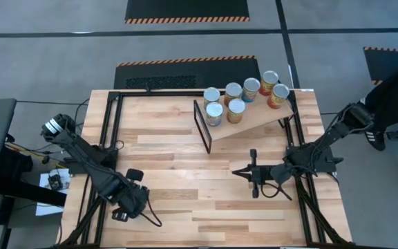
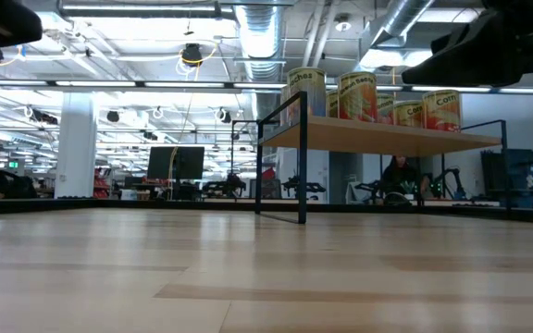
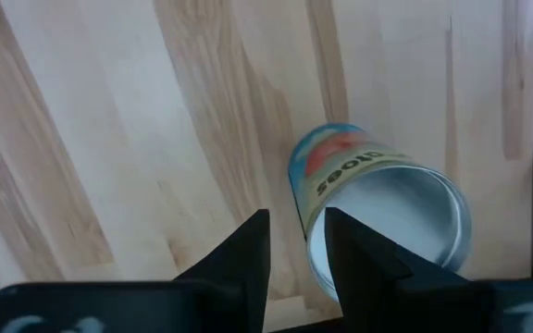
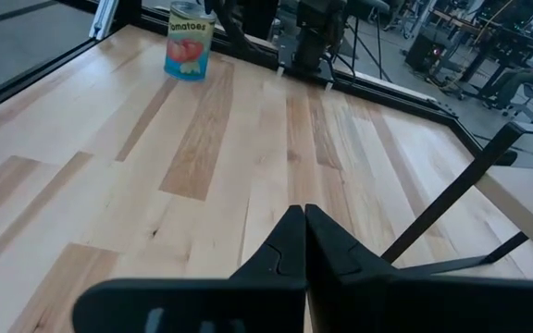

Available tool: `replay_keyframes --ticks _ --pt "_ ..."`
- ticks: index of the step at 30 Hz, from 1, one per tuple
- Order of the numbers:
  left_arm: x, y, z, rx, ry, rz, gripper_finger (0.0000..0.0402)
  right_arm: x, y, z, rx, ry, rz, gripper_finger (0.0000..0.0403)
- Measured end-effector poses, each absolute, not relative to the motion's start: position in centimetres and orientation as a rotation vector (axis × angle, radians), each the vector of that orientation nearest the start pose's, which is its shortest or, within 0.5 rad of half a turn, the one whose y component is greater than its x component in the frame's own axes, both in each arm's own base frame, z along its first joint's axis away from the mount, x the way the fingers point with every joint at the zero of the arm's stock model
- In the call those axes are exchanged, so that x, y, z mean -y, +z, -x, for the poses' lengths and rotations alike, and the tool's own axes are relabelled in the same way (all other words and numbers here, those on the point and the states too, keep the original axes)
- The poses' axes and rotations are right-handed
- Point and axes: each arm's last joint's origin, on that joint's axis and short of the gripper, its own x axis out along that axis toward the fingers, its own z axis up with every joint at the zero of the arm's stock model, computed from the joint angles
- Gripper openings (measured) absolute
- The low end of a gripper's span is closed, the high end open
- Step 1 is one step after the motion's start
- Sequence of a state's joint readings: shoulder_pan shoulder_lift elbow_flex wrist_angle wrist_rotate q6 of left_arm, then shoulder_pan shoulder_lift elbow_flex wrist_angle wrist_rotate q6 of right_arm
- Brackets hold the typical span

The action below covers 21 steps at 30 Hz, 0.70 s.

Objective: Pick and place cans onto a shelf
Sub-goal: Put the canned tomatoes aligned with the other canned tomatoes on the shelf

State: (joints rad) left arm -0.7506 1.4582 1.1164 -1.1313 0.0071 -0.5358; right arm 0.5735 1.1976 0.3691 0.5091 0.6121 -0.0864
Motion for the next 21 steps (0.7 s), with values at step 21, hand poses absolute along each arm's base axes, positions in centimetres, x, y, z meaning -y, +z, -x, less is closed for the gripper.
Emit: replay_keyframes --ticks 21 --pt "17.1 23.0 -18.4 -1.463 -0.269 -0.108 0.0063 -10.6 18.1 -19.4 -0.267 -0.025 0.264 0.0010"
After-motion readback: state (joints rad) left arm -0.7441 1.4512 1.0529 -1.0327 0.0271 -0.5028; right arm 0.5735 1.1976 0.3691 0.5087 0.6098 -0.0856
